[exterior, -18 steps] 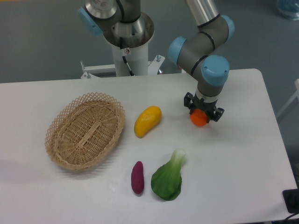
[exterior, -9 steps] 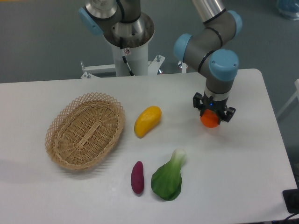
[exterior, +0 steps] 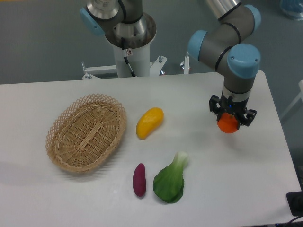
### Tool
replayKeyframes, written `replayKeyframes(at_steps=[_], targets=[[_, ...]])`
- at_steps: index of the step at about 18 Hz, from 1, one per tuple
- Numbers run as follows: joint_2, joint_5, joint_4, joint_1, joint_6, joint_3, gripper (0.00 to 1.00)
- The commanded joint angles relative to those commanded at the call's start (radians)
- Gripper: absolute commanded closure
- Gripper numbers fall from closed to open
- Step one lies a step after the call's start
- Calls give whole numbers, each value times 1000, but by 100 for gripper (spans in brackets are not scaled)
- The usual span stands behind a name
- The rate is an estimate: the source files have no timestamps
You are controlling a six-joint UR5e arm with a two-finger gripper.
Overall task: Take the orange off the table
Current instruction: 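Lift the grasped orange up off the table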
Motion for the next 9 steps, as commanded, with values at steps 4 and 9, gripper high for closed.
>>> replayKeyframes(at_steps=[4, 9], targets=[[-17, 9, -2, -11, 5, 34, 40], [-28, 12, -2, -14, 3, 49, 40]])
